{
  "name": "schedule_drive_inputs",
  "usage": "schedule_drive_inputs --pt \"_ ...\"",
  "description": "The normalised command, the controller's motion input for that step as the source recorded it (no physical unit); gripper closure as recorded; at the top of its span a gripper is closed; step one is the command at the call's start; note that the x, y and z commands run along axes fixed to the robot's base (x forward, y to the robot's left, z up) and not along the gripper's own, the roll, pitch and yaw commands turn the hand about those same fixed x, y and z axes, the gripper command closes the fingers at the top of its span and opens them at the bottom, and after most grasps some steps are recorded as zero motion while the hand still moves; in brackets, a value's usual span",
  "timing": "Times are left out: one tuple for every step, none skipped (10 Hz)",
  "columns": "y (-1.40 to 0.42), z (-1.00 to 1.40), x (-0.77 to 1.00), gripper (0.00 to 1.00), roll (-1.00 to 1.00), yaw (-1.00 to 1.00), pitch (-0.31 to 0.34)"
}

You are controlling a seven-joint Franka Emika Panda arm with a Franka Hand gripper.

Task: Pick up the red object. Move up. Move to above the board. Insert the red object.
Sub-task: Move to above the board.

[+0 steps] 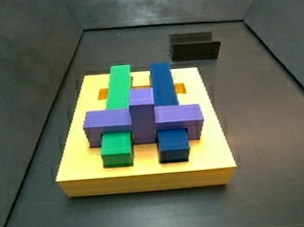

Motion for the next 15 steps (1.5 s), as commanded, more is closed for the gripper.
schedule_drive_inputs --pt "-1.4 0.18 0.87 1.0 0.01 1.0 0.036" --pt "-1.4 0.18 0.86 1.0 0.02 1.0 0.039" --pt "-1.4 0.19 0.9 1.0 0.01 1.0 0.044" --pt "-1.4 0.18 0.92 1.0 0.02 1.0 0.055" --pt "-1.4 0.18 0.95 1.0 0.02 1.0 0.062" --pt "-0.51 0.08 0.4 1.0 0.03 1.0 0.08" --pt "-0.31 0.07 0.26 1.0 0.03 1.0 0.081" --pt "-0.15 0.05 0.1 1.0 0.03 1.0 0.07" --pt "-0.12 0.03 0.07 1.0 0.04 1.0 0.07" --pt "-0.07 0.02 0.07 1.0 0.04 1.0 0.085" --pt "-0.05 0.02 0.08 1.0 0.05 1.0 0.093" --pt "-0.04 0.02 0.07 1.0 0.06 1.0 0.111" --pt "-0.04 0.02 0.07 1.0 0.07 1.0 0.129" --pt "-0.04 0.02 0.07 1.0 0.08 1.0 0.154" --pt "-0.03 0.02 0.07 1.0 0.1 1.0 0.19"
